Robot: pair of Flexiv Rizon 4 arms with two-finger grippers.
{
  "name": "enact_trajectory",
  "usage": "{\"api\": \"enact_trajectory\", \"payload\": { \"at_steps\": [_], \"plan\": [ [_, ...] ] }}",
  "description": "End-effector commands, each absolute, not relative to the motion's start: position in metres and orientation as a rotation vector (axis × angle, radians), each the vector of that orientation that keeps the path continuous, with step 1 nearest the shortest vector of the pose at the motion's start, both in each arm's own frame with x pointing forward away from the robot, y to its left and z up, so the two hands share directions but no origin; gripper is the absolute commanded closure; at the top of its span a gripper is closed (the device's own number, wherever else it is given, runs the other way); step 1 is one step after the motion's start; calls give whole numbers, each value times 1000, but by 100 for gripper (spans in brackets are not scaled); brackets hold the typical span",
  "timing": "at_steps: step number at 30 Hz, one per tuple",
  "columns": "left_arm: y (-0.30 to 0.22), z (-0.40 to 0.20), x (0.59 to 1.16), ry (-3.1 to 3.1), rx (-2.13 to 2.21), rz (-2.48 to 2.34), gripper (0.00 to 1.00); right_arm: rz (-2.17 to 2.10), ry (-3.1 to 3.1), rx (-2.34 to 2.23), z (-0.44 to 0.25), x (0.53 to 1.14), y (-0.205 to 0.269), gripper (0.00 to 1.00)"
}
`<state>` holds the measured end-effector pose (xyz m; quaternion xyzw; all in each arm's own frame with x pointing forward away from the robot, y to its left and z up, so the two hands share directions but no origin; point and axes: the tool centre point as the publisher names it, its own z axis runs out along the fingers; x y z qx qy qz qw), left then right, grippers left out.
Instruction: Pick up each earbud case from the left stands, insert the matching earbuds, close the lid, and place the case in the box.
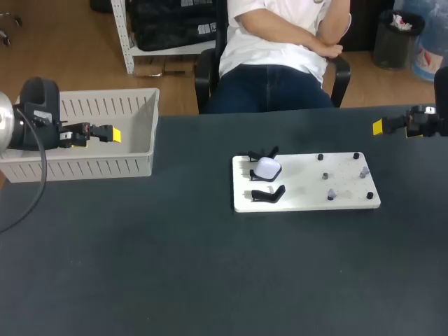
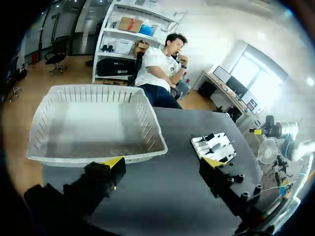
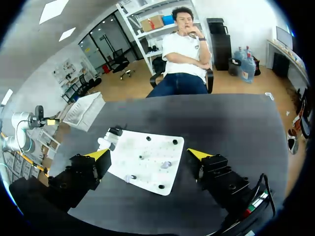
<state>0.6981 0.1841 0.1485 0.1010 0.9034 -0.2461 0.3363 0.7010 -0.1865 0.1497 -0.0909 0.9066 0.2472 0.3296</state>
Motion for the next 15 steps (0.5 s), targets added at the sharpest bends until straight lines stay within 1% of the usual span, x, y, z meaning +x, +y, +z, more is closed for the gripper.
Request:
{"api": "enact_trajectory", "payload": {
  "at_steps": [1, 5, 15],
  "plan": [
    [177, 157, 698, 2188, 538, -739, 0, 646, 2372, -237, 150, 701, -186, 0],
    [170, 159, 700, 1928, 831, -770, 0, 646, 2372, -237, 150, 701, -186, 0],
    [155, 169, 699, 1627, 1230, -824, 0, 646, 2372, -237, 150, 701, -186, 0]
  ]
}}
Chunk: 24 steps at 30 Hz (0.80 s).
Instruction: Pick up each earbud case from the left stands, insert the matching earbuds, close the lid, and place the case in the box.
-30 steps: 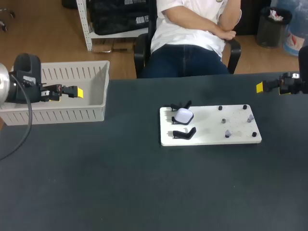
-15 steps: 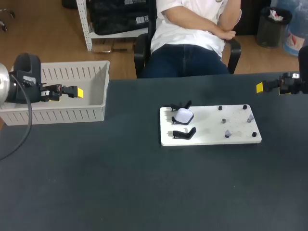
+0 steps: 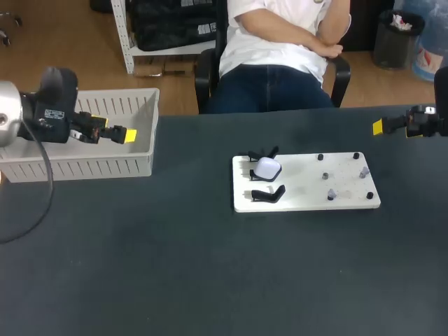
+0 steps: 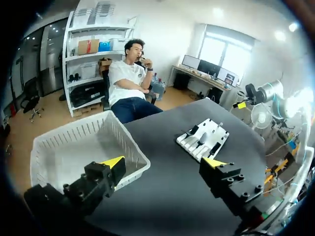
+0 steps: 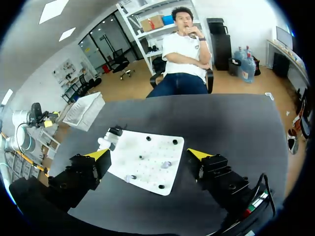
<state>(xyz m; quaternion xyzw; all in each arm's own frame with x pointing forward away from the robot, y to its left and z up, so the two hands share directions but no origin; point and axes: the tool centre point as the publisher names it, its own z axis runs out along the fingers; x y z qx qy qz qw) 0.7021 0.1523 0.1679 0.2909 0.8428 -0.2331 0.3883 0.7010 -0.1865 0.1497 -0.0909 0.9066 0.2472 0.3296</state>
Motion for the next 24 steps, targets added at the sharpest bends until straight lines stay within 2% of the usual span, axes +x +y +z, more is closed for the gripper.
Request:
{"api": "enact_trajectory", "payload": {
  "at_steps": [1, 9, 24],
  "plan": [
    [153, 171, 697, 1610, 1274, -805, 0, 646, 2372, -237, 150, 701, -186, 0],
    [138, 170, 693, 1607, 1466, -690, 0, 646, 2372, -237, 150, 701, -186, 0],
    [136, 170, 693, 1631, 1469, -673, 0, 646, 2372, -237, 150, 701, -186, 0]
  ]
}}
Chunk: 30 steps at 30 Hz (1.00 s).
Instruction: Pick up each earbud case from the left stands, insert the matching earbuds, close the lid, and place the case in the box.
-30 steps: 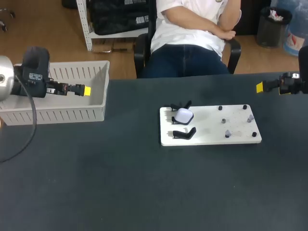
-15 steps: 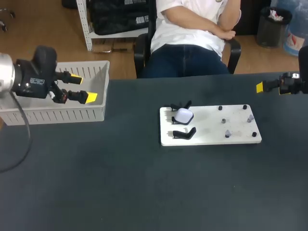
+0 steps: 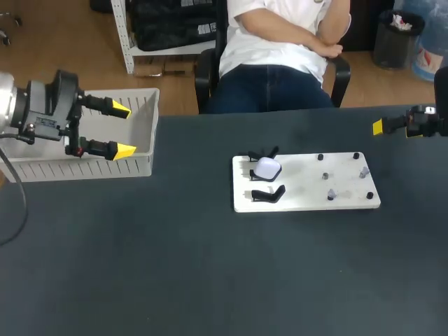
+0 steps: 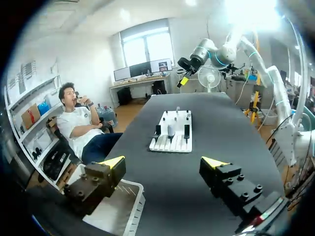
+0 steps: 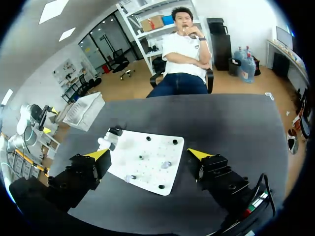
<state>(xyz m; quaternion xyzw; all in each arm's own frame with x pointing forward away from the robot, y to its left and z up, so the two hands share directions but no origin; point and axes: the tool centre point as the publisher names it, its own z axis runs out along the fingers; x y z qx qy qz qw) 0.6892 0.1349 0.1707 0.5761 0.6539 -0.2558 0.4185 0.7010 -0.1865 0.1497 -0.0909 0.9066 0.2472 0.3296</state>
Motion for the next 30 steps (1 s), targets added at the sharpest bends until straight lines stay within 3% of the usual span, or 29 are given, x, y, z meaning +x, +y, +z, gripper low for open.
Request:
{"api": "enact_trajectory", "payload": {
  "at_steps": [1, 15, 30],
  "plan": [
    [136, 170, 693, 1631, 1469, -673, 0, 646, 2372, -237, 150, 701, -186, 0],
    [115, 143, 694, 1703, 1455, -686, 0, 646, 2372, -237, 150, 701, -186, 0],
    [27, 105, 718, 1675, 1508, -707, 0, 646, 2372, -237, 150, 701, -186, 0]
  ]
}}
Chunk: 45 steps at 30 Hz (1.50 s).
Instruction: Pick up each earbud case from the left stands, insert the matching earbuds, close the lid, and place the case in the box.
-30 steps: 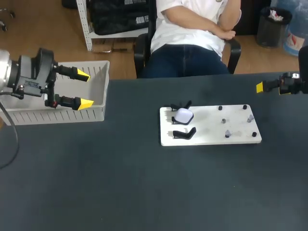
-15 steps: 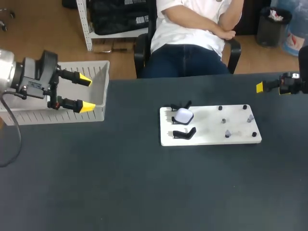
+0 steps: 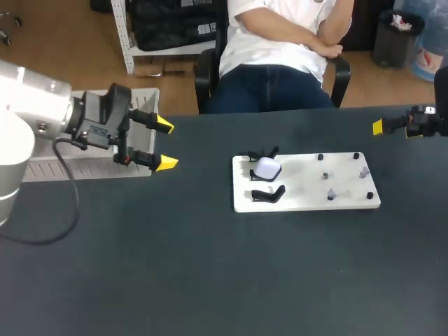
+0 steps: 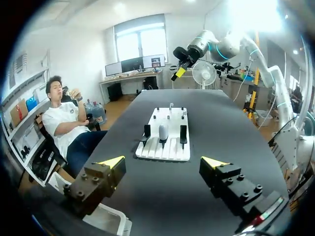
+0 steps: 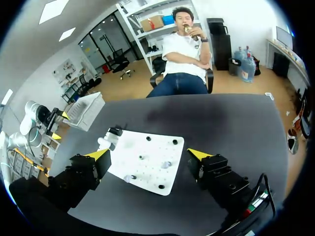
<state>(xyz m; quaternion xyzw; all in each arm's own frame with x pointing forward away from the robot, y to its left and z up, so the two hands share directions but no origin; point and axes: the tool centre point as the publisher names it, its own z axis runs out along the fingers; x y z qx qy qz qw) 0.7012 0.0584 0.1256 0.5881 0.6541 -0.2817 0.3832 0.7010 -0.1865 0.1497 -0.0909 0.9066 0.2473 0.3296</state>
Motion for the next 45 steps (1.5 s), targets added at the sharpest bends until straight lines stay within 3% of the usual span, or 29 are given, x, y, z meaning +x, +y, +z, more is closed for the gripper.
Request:
{"api": "enact_trajectory", "payload": {
  "at_steps": [1, 12, 45],
  "plan": [
    [22, 103, 720, 1663, 1515, -722, 0, 646, 2372, -237, 150, 701, -186, 0],
    [-29, 78, 726, 1612, 1616, -811, 0, 646, 2372, -237, 150, 701, -186, 0],
    [-54, 53, 733, 1562, 1525, -906, 0, 646, 2372, -237, 150, 701, -186, 0]
  ]
}}
